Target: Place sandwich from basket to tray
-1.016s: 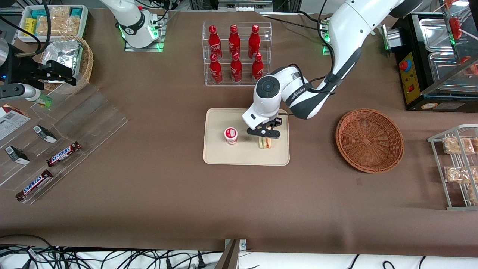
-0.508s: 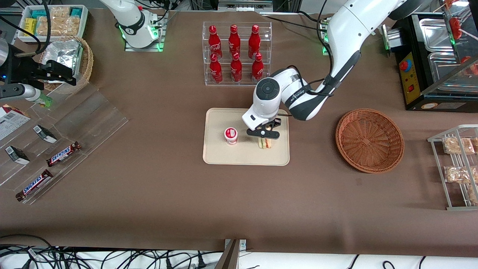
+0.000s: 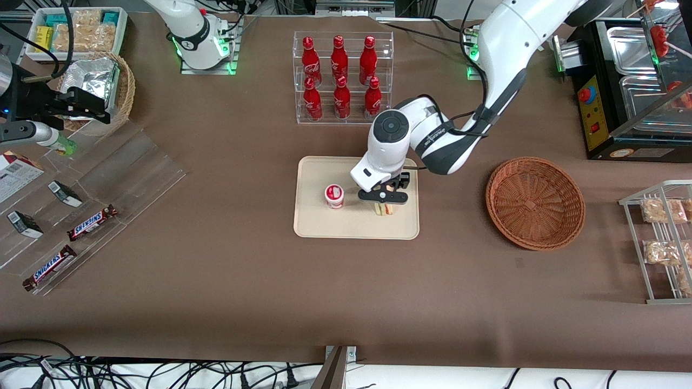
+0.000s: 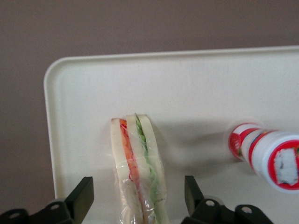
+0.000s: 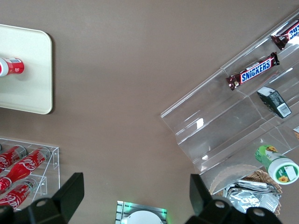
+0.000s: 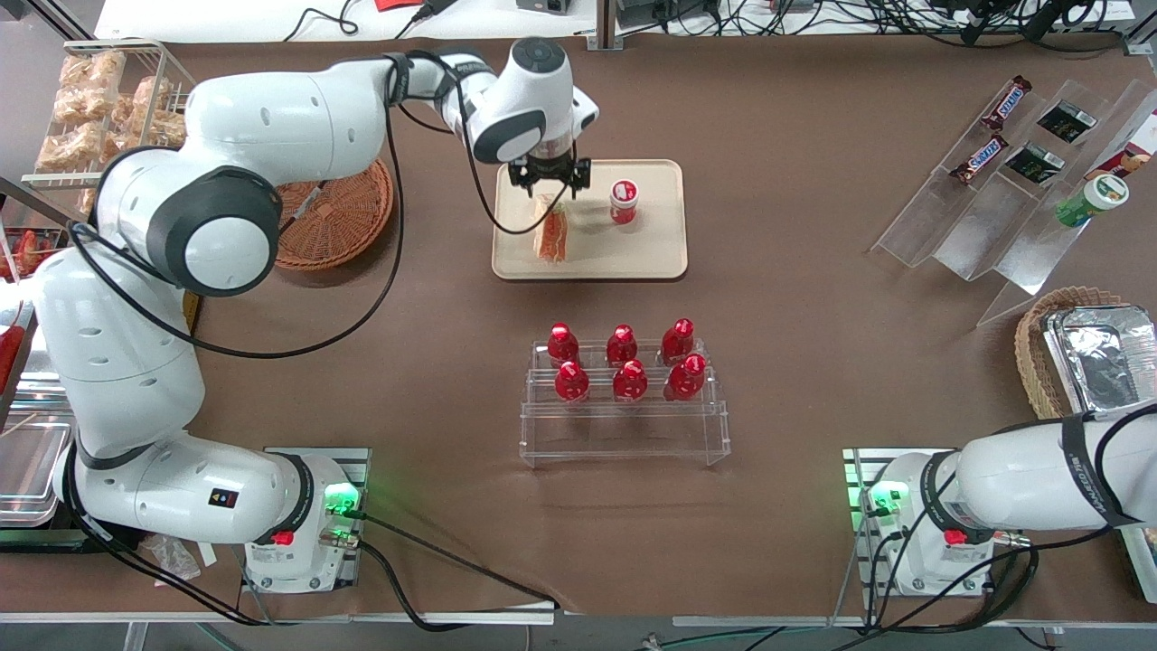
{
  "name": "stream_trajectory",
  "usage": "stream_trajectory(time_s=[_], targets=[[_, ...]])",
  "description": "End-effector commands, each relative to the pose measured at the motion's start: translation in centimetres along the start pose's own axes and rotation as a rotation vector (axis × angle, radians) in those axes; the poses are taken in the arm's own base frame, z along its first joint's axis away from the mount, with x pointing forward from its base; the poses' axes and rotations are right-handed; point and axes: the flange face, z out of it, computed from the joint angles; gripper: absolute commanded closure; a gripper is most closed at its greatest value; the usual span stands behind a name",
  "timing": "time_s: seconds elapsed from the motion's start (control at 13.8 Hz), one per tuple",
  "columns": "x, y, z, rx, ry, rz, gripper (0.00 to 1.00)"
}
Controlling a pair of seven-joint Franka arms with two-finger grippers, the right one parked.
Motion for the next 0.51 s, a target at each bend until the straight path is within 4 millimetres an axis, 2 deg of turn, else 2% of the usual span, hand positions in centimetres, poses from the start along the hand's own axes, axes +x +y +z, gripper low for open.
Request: stream_trajectory(time_s=[0.0,0.15,0.44], targets=[[2.1,-2.8,-7.9,0.064,0.085,-0.127,0.00],[4.2,-6.0,-13.2,0.086,0.125,-0.230,0.00],[4.8,-12.5,-23.1,0.152,0.128,-0.391,0.00]])
